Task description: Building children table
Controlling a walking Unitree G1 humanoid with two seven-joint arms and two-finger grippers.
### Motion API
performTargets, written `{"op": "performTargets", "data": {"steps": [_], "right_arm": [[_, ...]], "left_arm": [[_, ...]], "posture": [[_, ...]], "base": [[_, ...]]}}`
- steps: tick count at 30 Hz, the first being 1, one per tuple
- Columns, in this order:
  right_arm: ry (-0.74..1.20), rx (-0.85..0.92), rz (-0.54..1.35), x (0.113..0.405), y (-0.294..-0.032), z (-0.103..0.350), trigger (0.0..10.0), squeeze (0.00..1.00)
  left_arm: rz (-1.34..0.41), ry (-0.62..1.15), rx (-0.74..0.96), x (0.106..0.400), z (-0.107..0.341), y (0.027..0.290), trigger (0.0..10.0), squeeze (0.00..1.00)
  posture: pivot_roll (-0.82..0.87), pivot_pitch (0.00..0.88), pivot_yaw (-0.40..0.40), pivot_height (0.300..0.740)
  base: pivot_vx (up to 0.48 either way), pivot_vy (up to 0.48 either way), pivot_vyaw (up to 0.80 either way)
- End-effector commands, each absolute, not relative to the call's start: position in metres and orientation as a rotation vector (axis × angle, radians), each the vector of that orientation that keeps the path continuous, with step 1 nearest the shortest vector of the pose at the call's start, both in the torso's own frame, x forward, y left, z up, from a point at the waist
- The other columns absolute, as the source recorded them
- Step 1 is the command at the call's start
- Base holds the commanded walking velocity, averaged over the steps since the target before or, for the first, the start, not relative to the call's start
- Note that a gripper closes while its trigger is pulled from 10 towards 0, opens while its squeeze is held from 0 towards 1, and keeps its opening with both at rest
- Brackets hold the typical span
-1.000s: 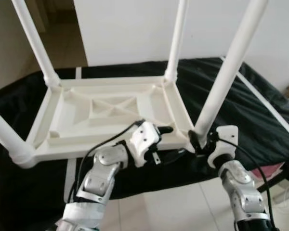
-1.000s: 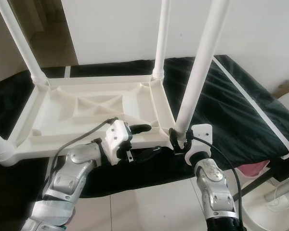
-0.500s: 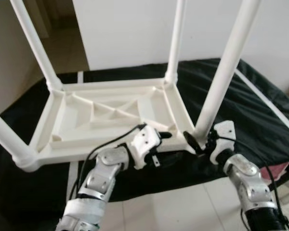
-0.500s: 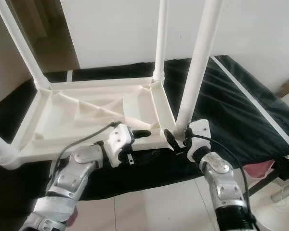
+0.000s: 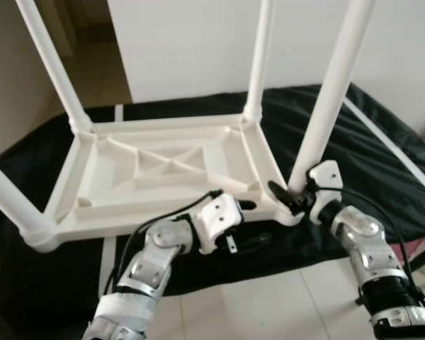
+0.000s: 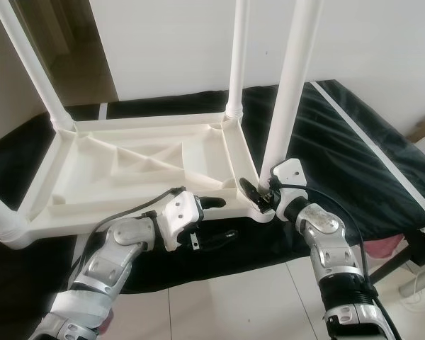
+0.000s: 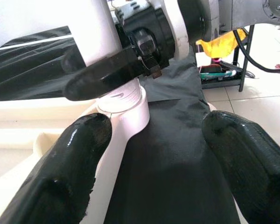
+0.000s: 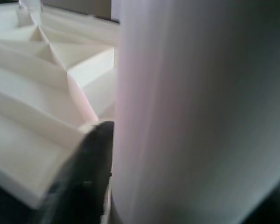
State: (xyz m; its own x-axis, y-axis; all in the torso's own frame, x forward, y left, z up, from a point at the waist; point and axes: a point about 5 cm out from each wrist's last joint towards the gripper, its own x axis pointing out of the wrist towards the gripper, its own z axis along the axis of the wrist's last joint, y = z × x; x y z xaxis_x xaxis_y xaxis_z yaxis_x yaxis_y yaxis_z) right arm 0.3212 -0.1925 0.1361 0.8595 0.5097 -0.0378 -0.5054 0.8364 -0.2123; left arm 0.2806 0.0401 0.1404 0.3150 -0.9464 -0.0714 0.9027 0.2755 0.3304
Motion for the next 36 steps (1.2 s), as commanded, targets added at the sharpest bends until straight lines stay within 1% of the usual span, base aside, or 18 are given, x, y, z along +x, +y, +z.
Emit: {"op": "performTargets", "data": {"steps": [1, 7, 8, 9, 12, 13, 17, 18, 22, 24, 31, 34, 36], "right_arm": [[-0.005, -0.232, 0.565, 0.322, -0.189, 0.133, 0.0, 0.0], [0.034, -0.237, 0.587, 0.316, -0.195, 0.123, 0.0, 0.0], [0.046, -0.243, 0.581, 0.315, -0.197, 0.12, 3.5, 0.0], [0.054, -0.248, 0.576, 0.315, -0.198, 0.118, 10.0, 0.0], [0.06, -0.255, 0.565, 0.315, -0.2, 0.117, 10.0, 0.0], [0.059, -0.227, 0.493, 0.317, -0.203, 0.119, 10.0, 0.0], [0.058, -0.201, 0.421, 0.319, -0.203, 0.119, 10.0, 0.0], [0.063, -0.184, 0.38, 0.319, -0.202, 0.118, 10.0, 0.0], [0.064, -0.17, 0.352, 0.319, -0.199, 0.118, 10.0, 0.0], [0.071, -0.131, 0.291, 0.316, -0.191, 0.116, 10.0, 0.0], [0.073, -0.071, 0.175, 0.314, -0.182, 0.111, 10.0, 0.0], [0.074, -0.025, -0.027, 0.309, -0.178, 0.106, 10.0, 0.0], [0.085, -0.015, -0.079, 0.306, -0.174, 0.103, 10.0, 0.0]], "left_arm": [[-1.181, -0.156, 0.344, 0.282, 0.14, 0.042, 10.0, 0.0], [-1.154, -0.169, 0.339, 0.28, 0.141, 0.044, 10.0, 0.0], [-1.149, -0.169, 0.338, 0.279, 0.14, 0.045, 10.0, 0.0], [-1.146, -0.169, 0.337, 0.279, 0.14, 0.046, 10.0, 0.0], [-1.142, -0.169, 0.338, 0.279, 0.139, 0.046, 10.0, 0.0], [-1.124, -0.177, 0.336, 0.282, 0.142, 0.048, 10.0, 0.0], [-1.109, -0.181, 0.335, 0.284, 0.143, 0.05, 10.0, 0.0], [-1.108, -0.182, 0.334, 0.284, 0.143, 0.049, 10.0, 0.0], [-1.109, -0.184, 0.329, 0.284, 0.143, 0.049, 10.0, 0.0], [-1.106, -0.186, 0.306, 0.281, 0.144, 0.047, 10.0, 0.0], [-1.108, -0.184, 0.304, 0.28, 0.143, 0.047, 10.0, 0.0], [-1.098, -0.186, 0.312, 0.282, 0.144, 0.05, 10.0, 0.0], [-1.09, -0.187, 0.314, 0.284, 0.144, 0.05, 10.0, 0.0]], "posture": [[-0.01, 0.0, -0.011, 0.74], [0.01, 0.0, -0.028, 0.74], [0.01, 0.0, -0.029, 0.74], [0.01, 0.0, -0.029, 0.74], [0.01, 0.0, -0.031, 0.74], [0.01, 0.0, -0.033, 0.74], [0.0, 0.0, -0.034, 0.74], [0.0, 0.0, -0.04, 0.74], [0.0, 0.0, -0.038, 0.74], [0.0, 0.0, -0.04, 0.74], [0.0, 0.0, -0.041, 0.74], [0.01, 0.0, -0.045, 0.74], [0.01, 0.0, -0.047, 0.74]], "base": [[0.0, 0.0, 0.0], [0.0, 0.0, 0.0], [0.0, 0.0, 0.0], [0.0, 0.0, 0.0], [0.0, 0.0, 0.0], [0.0, 0.0, 0.0], [0.0, 0.0, 0.0], [0.0, 0.0, 0.0], [0.0, 0.0, 0.0], [0.0, 0.0, 0.0], [0.0, 0.0, 0.0], [0.0, 0.0, 0.0], [0.0, 0.0, 0.0]]}}
